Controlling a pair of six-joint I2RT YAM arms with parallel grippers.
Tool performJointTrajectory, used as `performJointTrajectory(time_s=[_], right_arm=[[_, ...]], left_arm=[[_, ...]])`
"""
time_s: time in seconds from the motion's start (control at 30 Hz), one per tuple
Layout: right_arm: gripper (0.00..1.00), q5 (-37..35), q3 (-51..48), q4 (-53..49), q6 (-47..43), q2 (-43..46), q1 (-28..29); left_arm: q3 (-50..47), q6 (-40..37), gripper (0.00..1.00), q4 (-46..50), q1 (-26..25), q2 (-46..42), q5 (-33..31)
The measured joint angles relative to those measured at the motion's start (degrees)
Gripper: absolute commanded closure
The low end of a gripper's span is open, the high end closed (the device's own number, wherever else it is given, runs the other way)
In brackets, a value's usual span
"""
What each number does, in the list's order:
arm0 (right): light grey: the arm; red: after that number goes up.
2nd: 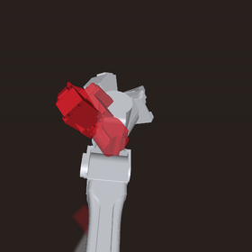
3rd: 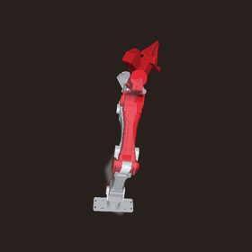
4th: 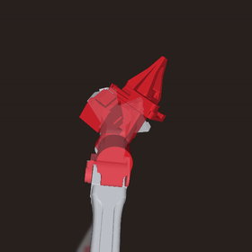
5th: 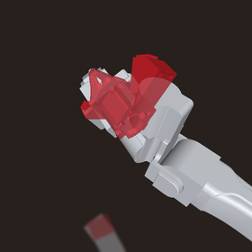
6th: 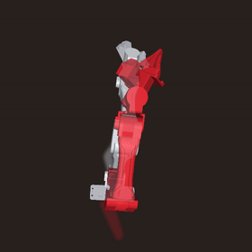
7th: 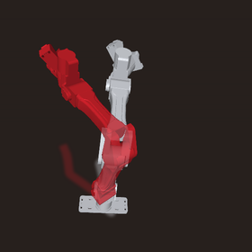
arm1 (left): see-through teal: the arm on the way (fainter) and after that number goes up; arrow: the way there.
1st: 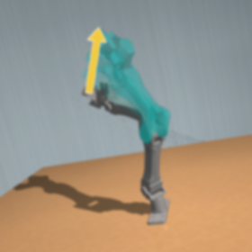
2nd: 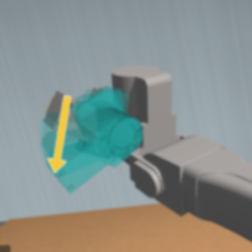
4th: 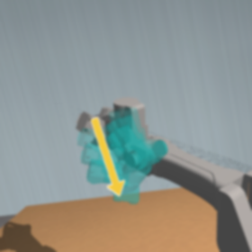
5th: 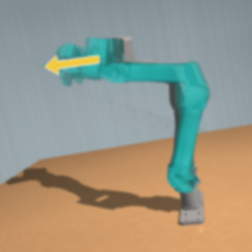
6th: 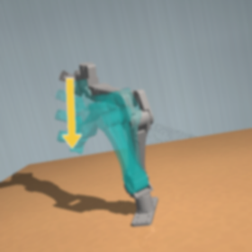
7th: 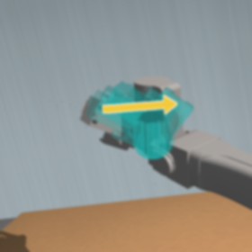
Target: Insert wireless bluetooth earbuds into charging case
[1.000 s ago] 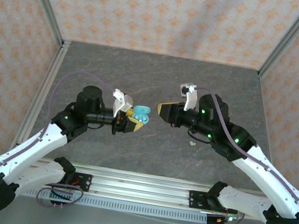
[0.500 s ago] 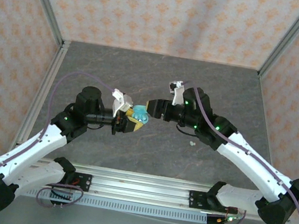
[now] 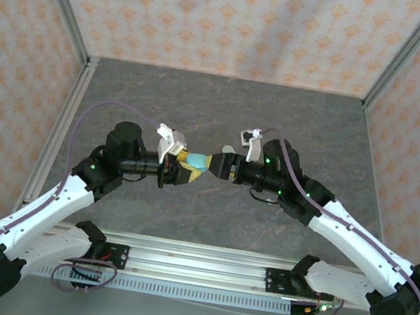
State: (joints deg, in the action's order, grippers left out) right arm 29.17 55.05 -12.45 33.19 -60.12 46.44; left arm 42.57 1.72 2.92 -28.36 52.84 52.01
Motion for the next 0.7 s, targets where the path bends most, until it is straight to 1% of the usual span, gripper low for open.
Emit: performJointTrajectory(time_s=[0.23,0.43,0.57,0.7], right_arm=[[0.3,1.36,-3.87,8.61,7.26,0.61,-0.07],[0.31,4.09,-6.56,18.49,14.53,-2.29,-0.15],[0.37,5.88,-7.43,23.65,18.58,-4.26,-0.15],[0.51,7.52,-7.96,28.3,22.12,-5.6,-0.26]], left_arm=[[0.0,1.18,0.83,-1.6,0.02,-0.35,0.0],[-0.68,2.27,0.83,-3.48,0.02,-0.37,0.0],[-1.01,3.34,0.82,-4.28,0.02,-0.31,-0.31],[-1.01,4.31,0.8,-5.14,0.0,0.17,-1.29]])
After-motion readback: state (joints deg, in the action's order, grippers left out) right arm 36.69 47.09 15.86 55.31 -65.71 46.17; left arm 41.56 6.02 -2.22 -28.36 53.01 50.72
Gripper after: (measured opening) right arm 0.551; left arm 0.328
